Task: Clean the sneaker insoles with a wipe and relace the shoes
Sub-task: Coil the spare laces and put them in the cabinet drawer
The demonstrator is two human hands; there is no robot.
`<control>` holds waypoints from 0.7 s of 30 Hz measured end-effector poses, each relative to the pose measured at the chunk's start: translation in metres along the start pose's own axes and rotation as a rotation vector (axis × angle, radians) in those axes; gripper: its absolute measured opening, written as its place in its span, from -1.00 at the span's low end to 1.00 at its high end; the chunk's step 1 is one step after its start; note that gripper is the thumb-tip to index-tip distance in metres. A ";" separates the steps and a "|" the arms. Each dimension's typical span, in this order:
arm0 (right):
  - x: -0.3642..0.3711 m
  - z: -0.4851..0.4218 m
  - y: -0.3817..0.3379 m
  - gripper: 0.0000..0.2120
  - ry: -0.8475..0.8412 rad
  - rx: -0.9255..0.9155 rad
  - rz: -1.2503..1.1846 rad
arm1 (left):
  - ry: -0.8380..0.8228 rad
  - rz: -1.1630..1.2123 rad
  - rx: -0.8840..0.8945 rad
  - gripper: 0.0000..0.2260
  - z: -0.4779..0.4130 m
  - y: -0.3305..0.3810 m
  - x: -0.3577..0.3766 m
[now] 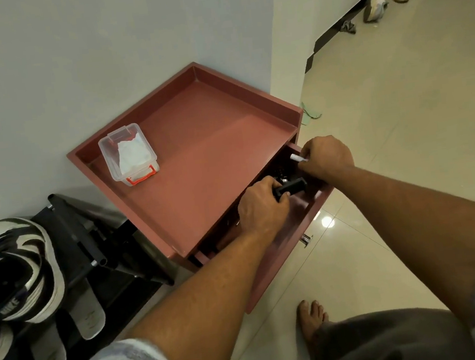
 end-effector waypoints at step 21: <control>0.075 -0.018 -0.025 -0.68 -0.367 -0.072 0.319 | -0.118 -0.154 -0.273 -0.80 -0.035 -0.071 0.066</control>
Point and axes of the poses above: each hand's wrist, its own z-axis away from the middle knuckle, its own x-axis out of the palm, y = z × x, the point moved 6 cm from there along -z, towards the middle knuckle, and after that the axes turned 13 degrees about -x, right-handed, at the moved point
